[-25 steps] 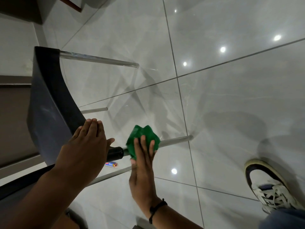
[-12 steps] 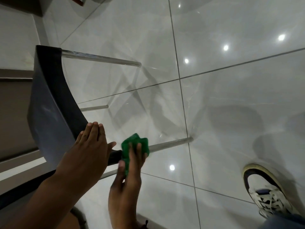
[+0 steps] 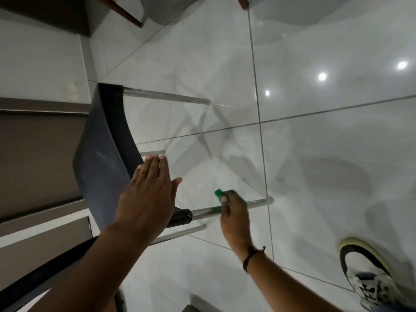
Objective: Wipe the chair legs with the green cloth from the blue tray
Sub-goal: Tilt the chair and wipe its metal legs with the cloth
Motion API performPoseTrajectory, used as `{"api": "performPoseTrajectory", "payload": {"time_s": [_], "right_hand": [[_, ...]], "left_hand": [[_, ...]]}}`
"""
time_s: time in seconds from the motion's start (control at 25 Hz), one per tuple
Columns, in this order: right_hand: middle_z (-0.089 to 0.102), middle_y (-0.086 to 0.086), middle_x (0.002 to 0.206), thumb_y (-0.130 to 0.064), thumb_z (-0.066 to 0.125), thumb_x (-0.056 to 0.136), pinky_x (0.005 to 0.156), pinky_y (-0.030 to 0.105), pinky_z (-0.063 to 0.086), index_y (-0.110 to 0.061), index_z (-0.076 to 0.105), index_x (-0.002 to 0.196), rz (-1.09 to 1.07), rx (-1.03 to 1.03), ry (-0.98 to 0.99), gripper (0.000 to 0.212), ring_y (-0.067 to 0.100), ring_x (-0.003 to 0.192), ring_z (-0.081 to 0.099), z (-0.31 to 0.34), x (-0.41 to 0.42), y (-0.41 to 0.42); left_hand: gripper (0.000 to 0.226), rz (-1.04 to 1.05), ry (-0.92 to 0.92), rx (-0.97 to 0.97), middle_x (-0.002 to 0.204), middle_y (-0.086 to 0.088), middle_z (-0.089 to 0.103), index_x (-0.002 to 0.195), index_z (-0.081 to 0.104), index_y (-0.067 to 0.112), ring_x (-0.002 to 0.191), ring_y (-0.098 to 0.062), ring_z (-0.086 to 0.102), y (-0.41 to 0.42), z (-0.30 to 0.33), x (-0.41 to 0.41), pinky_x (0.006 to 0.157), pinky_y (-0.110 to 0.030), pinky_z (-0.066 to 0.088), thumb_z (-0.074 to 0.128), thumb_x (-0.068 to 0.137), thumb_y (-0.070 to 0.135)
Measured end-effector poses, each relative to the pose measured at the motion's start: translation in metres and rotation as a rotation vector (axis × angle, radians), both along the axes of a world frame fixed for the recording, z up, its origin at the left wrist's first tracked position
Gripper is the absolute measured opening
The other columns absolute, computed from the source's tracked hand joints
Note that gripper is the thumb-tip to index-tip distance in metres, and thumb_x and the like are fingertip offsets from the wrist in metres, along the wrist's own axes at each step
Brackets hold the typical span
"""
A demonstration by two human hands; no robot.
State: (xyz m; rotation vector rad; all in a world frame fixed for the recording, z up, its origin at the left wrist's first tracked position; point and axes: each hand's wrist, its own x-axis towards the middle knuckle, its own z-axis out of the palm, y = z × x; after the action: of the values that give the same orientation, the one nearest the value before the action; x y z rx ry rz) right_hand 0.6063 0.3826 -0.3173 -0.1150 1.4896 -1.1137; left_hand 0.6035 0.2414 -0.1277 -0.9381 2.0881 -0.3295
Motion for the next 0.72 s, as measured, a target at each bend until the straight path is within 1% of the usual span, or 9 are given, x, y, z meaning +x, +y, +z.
{"api": "performPoseTrajectory", "payload": {"time_s": [0.08,0.12,0.2,0.24,0.32,0.4,0.48,0.6,0.72], "right_hand": [[0.072,-0.007,0.138,-0.028,0.048,0.115,0.114,0.030,0.056,-0.023,0.072,0.136,-0.046,-0.103,-0.148,0.032,0.014,0.131,0.069,0.062,0.000,-0.001],[0.075,-0.006,0.139,-0.032,0.046,0.116,0.116,0.035,0.056,-0.023,0.072,0.136,-0.096,-0.114,-0.307,0.034,0.013,0.131,0.071,0.090,-0.009,-0.005],[0.081,0.007,0.132,-0.033,0.044,0.116,0.104,0.046,0.062,-0.018,0.073,0.129,-0.268,-0.070,-0.644,0.035,0.027,0.125,0.076,0.130,-0.047,-0.021],[0.081,0.013,0.129,-0.033,0.045,0.115,0.097,0.048,0.064,-0.017,0.073,0.126,-0.352,-0.039,-0.710,0.034,0.032,0.120,0.078,0.143,-0.074,-0.033],[0.079,0.014,0.128,-0.033,0.048,0.114,0.095,0.051,0.067,-0.019,0.071,0.125,-0.412,-0.027,-0.677,0.029,0.034,0.118,0.077,0.158,-0.120,-0.066],[0.075,0.014,0.135,-0.033,0.051,0.113,0.104,0.057,0.064,-0.017,0.067,0.134,-0.393,-0.082,-0.596,0.031,0.035,0.127,0.073,0.158,-0.149,-0.106],[0.072,0.013,0.140,-0.032,0.051,0.113,0.111,0.058,0.060,-0.016,0.062,0.143,-0.311,-0.124,-0.442,0.035,0.035,0.133,0.069,0.150,-0.165,-0.153],[0.074,-0.002,0.136,-0.032,0.049,0.115,0.113,0.042,0.059,-0.026,0.059,0.147,-0.195,-0.178,-0.176,0.035,0.023,0.133,0.070,0.131,-0.161,-0.228],[0.064,0.000,0.158,-0.027,0.047,0.116,0.125,0.031,0.048,-0.022,0.053,0.158,-0.103,-0.308,-0.016,0.043,0.017,0.149,0.060,0.102,-0.130,-0.300]], "left_hand": [[0.071,0.032,0.111,-0.024,0.170,-0.016,0.023,0.161,0.016,0.008,0.160,-0.027,0.012,-0.006,0.009,-0.019,0.126,-0.037,0.007,0.012,0.105,0.052],[0.069,0.049,0.151,-0.031,0.170,-0.015,0.022,0.161,0.016,0.009,0.160,-0.026,0.010,-0.014,0.019,-0.029,0.127,-0.037,0.006,0.014,0.107,0.051],[0.068,0.104,0.223,-0.051,0.171,-0.014,0.021,0.161,0.016,0.009,0.161,-0.025,0.008,-0.037,0.045,-0.048,0.129,-0.037,0.006,0.014,0.107,0.050],[0.069,0.137,0.251,-0.060,0.171,-0.014,0.021,0.161,0.016,0.009,0.161,-0.025,0.009,-0.049,0.056,-0.057,0.129,-0.037,0.006,0.014,0.106,0.050],[0.069,0.199,0.286,-0.060,0.171,-0.015,0.022,0.161,0.019,0.008,0.161,-0.026,0.011,-0.077,0.070,-0.065,0.130,-0.037,0.007,0.014,0.106,0.050],[0.068,0.230,0.306,-0.047,0.168,-0.017,0.029,0.159,0.025,0.007,0.160,-0.028,0.018,-0.107,0.070,-0.066,0.131,-0.039,0.011,0.016,0.106,0.050],[0.066,0.253,0.317,-0.042,0.165,-0.018,0.035,0.156,0.030,0.006,0.158,-0.030,0.024,-0.144,0.059,-0.061,0.131,-0.041,0.016,0.018,0.107,0.048],[0.065,0.325,0.346,-0.038,0.161,-0.019,0.040,0.154,0.033,0.006,0.156,-0.032,0.027,-0.217,0.038,-0.047,0.130,-0.043,0.020,0.019,0.106,0.047],[0.066,0.378,0.374,-0.072,0.161,-0.025,0.038,0.155,0.030,0.001,0.155,-0.036,0.027,-0.286,0.016,-0.032,0.129,-0.045,0.022,0.024,0.106,0.045]]}}
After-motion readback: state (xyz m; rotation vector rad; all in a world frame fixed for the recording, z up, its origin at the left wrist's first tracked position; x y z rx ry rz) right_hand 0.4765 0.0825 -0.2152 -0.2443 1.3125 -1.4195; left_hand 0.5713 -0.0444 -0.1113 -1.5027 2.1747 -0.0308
